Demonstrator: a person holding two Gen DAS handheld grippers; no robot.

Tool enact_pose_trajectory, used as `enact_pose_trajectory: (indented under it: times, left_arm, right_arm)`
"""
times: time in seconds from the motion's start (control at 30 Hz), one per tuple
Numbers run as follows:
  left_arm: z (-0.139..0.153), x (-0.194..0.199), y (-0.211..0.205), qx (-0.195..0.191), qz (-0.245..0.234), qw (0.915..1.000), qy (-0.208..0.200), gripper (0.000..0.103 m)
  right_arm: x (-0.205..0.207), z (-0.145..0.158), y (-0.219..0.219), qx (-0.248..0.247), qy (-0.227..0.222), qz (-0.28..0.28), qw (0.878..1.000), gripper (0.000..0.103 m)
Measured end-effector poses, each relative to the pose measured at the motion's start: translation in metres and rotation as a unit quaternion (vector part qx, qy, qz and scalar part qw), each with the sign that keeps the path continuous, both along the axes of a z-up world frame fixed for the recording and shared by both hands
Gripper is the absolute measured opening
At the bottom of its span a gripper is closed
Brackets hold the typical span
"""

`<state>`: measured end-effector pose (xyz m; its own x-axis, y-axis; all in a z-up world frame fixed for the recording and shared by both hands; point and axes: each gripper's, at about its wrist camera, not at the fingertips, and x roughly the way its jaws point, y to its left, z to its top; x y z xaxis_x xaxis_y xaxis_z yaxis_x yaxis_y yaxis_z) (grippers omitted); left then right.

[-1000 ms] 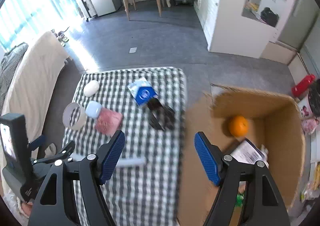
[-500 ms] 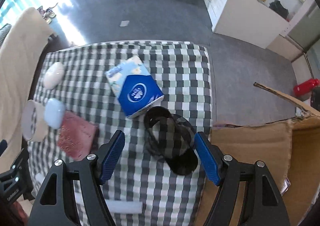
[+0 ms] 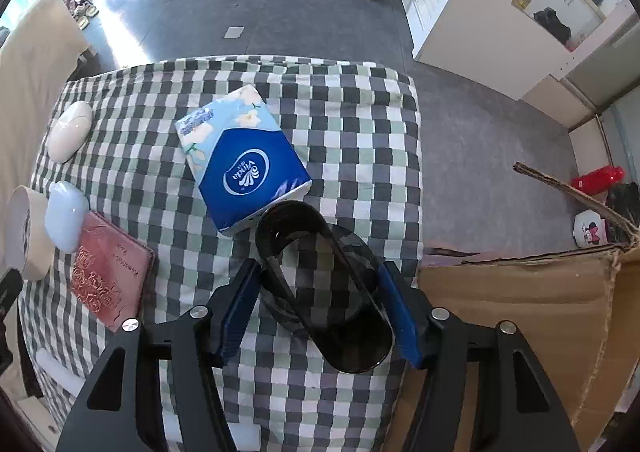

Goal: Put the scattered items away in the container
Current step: 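Grasp the black sunglasses case with the right gripper, then grasp the tape roll rim with the left gripper while the right gripper lifts the case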

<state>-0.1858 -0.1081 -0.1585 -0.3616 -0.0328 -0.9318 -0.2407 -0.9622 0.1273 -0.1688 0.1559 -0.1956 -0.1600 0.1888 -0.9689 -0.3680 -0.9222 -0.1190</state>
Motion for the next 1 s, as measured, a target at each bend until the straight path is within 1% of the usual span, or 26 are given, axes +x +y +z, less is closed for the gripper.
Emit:
enact_pose_trajectory:
  times: [0.17,0.3,0.33,0.4,0.47,0.53,0.63,0.67,0.7,0.73,0.77,0.8,0.83,0.87,0.9,0.93,0.97,1.0]
  left_arm:
    - [0.0,-0.005,0.011,-0.005,-0.013,0.9999,0.008,0.1]
    - [-0.006,-0.006,0.024,-0.016,-0.028,0.9994,0.014,0.1]
    - [-0.009,-0.007,0.027,-0.018,-0.032,0.9992,0.014,0.1]
    - [-0.014,-0.006,0.032,-0.02,-0.04,0.9989,0.013,0.1]
    - [-0.021,-0.007,0.037,-0.025,-0.046,0.9985,0.014,0.1]
    - [-0.028,-0.008,0.041,-0.027,-0.054,0.9982,0.01,0.1]
    - [-0.04,-0.01,0.04,-0.018,-0.056,0.9982,-0.004,0.1]
    - [-0.044,-0.01,0.038,-0.011,-0.057,0.9983,-0.011,0.093]
    - [-0.047,-0.011,0.037,0.0,-0.057,0.9982,-0.019,0.084]
    - [-0.048,-0.012,0.034,0.017,-0.054,0.998,-0.026,0.081]
    - [-0.047,-0.013,0.032,0.03,-0.052,0.9977,-0.032,0.075]
    - [-0.046,-0.014,0.031,0.035,-0.052,0.9974,-0.036,0.071]
    - [-0.046,-0.014,0.031,0.036,-0.054,0.9972,-0.037,0.066]
    - [-0.044,-0.013,0.033,0.034,-0.056,0.9971,-0.037,0.055]
    - [-0.042,-0.013,0.034,0.031,-0.058,0.9971,-0.037,0.038]
    - [-0.04,-0.013,0.035,0.027,-0.061,0.9971,-0.037,0.03]
    - [-0.039,-0.013,0.037,0.025,-0.063,0.9969,-0.04,0.024]
    - [-0.038,-0.012,0.037,0.026,-0.062,0.9968,-0.042,0.024]
  right_arm:
    - [0.003,0.017,-0.001,0.005,0.016,-0.007,1.0,0.057]
    - [0.008,0.04,-0.001,-0.007,0.041,-0.007,0.999,0.054]
    - [0.007,0.044,-0.001,-0.009,0.046,-0.006,0.999,0.052]
    - [0.006,0.051,0.0,-0.015,0.052,-0.003,0.999,0.051]
    - [0.003,0.053,0.001,-0.016,0.054,0.0,0.998,0.051]
    - [0.004,0.05,-0.001,-0.015,0.049,0.002,0.999,0.05]
    - [0.008,0.046,0.001,-0.02,0.049,-0.003,0.999,0.05]
    - [0.01,0.046,0.002,-0.022,0.049,-0.006,0.999,0.049]
    - [0.011,0.045,0.002,-0.023,0.049,-0.008,0.998,0.049]
    - [0.013,0.045,0.002,-0.024,0.049,-0.009,0.998,0.048]
    - [0.014,0.044,0.003,-0.026,0.048,-0.01,0.998,0.048]
    - [0.014,0.043,0.003,-0.026,0.047,-0.01,0.998,0.048]
    - [0.015,0.043,0.004,-0.026,0.046,-0.01,0.999,0.047]
    - [0.015,0.044,0.004,-0.027,0.047,-0.011,0.998,0.044]
    - [0.016,0.045,0.004,-0.027,0.048,-0.011,0.998,0.043]
    - [0.016,0.045,0.004,-0.027,0.048,-0.011,0.998,0.041]
    - [0.016,0.046,0.004,-0.028,0.049,-0.011,0.998,0.038]
    - [0.016,0.046,0.005,-0.028,0.049,-0.011,0.998,0.036]
